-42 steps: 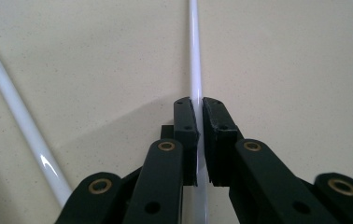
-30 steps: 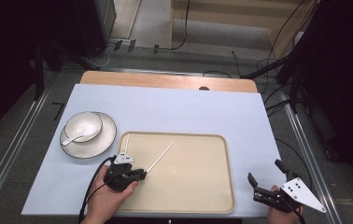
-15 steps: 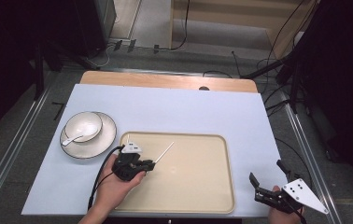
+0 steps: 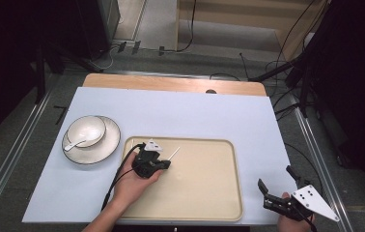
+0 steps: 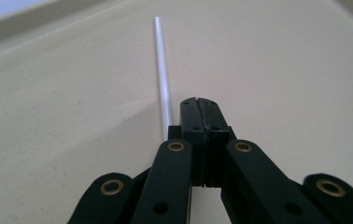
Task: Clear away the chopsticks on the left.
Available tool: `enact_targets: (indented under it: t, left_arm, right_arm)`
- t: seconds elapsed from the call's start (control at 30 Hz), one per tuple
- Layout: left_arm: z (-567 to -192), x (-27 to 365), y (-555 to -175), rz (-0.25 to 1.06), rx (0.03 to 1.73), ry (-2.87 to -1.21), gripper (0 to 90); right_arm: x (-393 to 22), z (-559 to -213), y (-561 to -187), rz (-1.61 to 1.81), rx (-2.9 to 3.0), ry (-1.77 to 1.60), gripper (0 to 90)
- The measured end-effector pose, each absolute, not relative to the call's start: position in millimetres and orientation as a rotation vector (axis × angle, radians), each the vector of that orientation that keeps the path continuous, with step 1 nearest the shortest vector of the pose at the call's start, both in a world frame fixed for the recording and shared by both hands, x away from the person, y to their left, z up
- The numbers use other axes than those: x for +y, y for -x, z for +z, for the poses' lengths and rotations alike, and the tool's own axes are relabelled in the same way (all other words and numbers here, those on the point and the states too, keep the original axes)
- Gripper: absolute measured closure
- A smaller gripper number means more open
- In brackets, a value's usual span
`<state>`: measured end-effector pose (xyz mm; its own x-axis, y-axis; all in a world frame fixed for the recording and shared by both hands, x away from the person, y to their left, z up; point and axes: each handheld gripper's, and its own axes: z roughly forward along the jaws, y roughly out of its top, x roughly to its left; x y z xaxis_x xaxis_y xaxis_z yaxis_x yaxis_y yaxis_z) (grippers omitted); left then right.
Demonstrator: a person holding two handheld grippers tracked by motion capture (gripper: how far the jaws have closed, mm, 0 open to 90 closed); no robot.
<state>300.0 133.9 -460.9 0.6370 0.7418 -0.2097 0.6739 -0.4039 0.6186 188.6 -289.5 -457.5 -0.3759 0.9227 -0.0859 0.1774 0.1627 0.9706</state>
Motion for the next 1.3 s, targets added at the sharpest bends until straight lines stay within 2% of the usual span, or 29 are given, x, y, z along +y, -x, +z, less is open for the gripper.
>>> enact_targets:
  t: [0.27, 0.8, 1.3]
  left_arm:
    - [-459, 148, -305, 0.197, 1.209, -2.129, 90.0]
    - [-457, 191, -310, 0.253, 1.369, -2.025, 90.0]
    - [-458, 210, -311, 0.299, 1.426, -1.971, 90.0]
  right_arm:
    - [-290, -457, -188, 1.273, 1.699, -1.055, 1.4]
    - [-289, -458, -189, 1.267, 1.706, -1.050, 1.4]
    - [-288, -458, -190, 1.268, 1.713, -1.051, 1.4]
